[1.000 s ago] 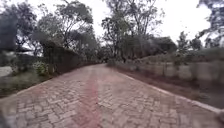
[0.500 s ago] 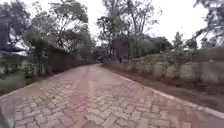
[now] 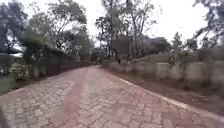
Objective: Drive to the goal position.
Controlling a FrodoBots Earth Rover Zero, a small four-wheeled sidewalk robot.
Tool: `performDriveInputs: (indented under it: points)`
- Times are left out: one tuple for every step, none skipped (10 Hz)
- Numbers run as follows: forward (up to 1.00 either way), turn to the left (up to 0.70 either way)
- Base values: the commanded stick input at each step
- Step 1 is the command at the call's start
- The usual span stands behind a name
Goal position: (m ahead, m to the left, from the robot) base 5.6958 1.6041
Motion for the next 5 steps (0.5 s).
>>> performDriveInputs:
  points:
    - [0.70, 0.00]
    - [0.70, 0.02]
    - [0.70, 0.04]
    - [0.70, 0.21]
    - [0.70, 0.05]
